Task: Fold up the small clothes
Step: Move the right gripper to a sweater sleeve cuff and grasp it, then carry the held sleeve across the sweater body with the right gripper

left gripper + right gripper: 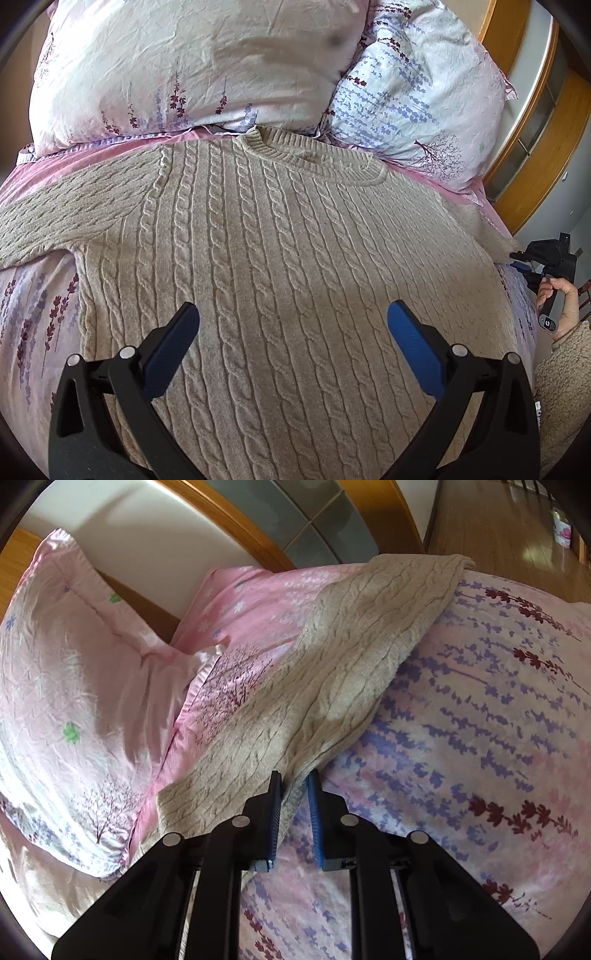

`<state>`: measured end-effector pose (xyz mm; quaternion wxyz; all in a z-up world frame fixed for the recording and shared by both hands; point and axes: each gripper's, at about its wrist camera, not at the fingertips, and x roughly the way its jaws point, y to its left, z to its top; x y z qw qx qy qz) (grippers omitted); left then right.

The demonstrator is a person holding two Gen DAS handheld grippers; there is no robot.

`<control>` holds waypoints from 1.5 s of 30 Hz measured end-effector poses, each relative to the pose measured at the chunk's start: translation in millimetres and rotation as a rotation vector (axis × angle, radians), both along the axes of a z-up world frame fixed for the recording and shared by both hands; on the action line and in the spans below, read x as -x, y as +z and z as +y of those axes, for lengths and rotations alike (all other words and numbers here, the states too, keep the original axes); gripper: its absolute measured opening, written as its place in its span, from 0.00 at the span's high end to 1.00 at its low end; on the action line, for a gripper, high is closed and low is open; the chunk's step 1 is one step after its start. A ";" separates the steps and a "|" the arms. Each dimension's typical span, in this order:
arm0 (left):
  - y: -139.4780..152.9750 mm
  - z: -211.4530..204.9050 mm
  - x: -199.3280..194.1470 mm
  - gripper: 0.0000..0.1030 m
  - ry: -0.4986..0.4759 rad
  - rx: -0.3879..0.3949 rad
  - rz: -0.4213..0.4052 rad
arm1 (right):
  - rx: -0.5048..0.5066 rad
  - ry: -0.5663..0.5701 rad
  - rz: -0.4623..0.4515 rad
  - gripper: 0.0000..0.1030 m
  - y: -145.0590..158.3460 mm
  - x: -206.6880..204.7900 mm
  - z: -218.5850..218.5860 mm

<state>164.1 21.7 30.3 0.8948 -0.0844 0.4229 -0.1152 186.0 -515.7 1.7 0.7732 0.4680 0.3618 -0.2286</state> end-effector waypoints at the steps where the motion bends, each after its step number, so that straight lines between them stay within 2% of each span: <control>1: 1.1 2.2 0.8 0.02 0.000 0.008 -0.005 | 0.006 -0.009 0.005 0.85 0.5 -0.4 -0.9; 4: 4.5 10.3 3.3 0.02 0.011 0.037 -0.027 | 0.059 -0.011 0.003 0.90 6.0 -2.8 1.6; 6: 6.2 15.5 3.9 0.02 0.025 0.054 -0.035 | 0.133 0.019 -0.015 0.91 17.0 -6.3 10.2; 9: 7.0 19.9 3.5 0.02 0.041 0.061 -0.037 | 0.239 0.076 -0.092 0.91 44.5 -11.1 30.5; 13: 7.1 22.1 3.5 0.02 0.052 0.059 -0.043 | 0.293 0.219 -0.215 0.91 76.4 -18.9 71.1; 16: 7.4 20.9 3.7 0.02 0.049 0.061 -0.042 | 0.286 0.375 -0.288 0.91 86.7 -23.1 113.8; 20: 8.9 20.1 6.6 0.02 0.046 0.056 -0.051 | 0.228 0.618 -0.294 0.91 68.5 -29.9 181.5; 23: 10.6 19.5 8.4 0.02 0.046 0.051 -0.059 | 0.175 0.754 -0.188 0.91 30.5 -36.9 221.5; 25: 11.4 20.5 9.8 0.02 0.046 0.044 -0.062 | 0.160 0.786 -0.116 0.91 9.2 -38.2 233.3; 26: 11.9 21.4 10.9 0.02 0.046 0.042 -0.065 | 0.142 0.780 -0.119 0.90 6.2 -36.6 231.4; 28: 12.5 23.5 12.7 0.02 0.046 0.041 -0.075 | 0.077 0.746 -0.147 0.83 9.7 -34.6 219.0; 30: 12.7 25.8 11.9 0.02 0.048 0.041 -0.080 | 0.023 0.681 -0.173 0.52 16.8 -32.8 202.7; 31: 12.6 26.5 11.0 0.02 0.049 0.043 -0.078 | 0.006 0.638 -0.184 0.49 18.7 -30.0 192.4; 38: 11.4 30.7 9.5 0.02 0.049 0.069 -0.064 | -0.132 0.360 -0.201 0.50 11.7 -22.7 123.6; 42: 12.7 34.4 9.5 0.02 0.048 0.054 -0.075 | -0.120 0.229 -0.174 0.51 7.3 -20.2 102.8; 45: 15.0 39.6 10.6 0.02 0.052 0.053 -0.092 | -0.122 0.160 -0.144 0.58 -0.8 -24.7 87.8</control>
